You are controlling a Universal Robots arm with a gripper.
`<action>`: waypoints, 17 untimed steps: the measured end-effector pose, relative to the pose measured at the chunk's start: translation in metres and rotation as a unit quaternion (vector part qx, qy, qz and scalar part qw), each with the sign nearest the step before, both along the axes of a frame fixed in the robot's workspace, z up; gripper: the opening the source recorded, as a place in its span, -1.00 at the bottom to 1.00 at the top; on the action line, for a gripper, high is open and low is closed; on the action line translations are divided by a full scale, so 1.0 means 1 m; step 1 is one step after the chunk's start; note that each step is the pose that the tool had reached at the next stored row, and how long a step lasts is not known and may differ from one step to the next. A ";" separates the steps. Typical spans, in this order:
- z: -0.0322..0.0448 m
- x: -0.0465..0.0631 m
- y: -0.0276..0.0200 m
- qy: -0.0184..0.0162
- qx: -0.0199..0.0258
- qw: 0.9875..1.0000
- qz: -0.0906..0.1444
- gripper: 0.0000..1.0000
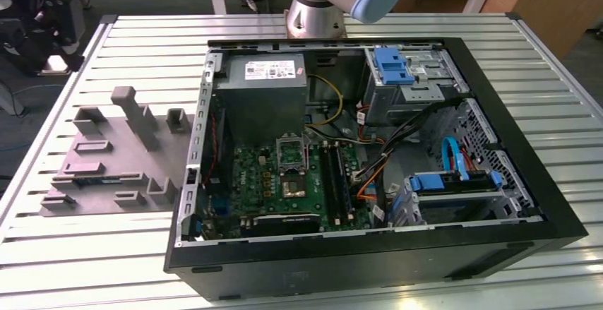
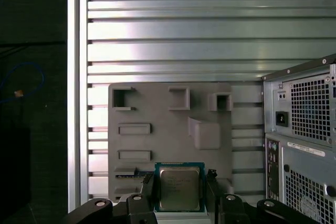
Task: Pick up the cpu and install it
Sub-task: 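Pick up the cpu and move it towards the insertion slot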
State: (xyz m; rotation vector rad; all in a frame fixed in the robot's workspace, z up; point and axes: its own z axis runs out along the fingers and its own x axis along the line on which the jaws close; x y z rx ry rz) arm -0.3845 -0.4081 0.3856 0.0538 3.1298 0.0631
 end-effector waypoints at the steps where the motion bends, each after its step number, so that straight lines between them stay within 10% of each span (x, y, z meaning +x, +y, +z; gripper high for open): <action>1: 0.0000 0.000 0.0000 0.000 0.000 1.000 0.000 -0.06; 17: 0.0000 0.007 0.0000 0.000 0.000 1.000 0.000 -0.06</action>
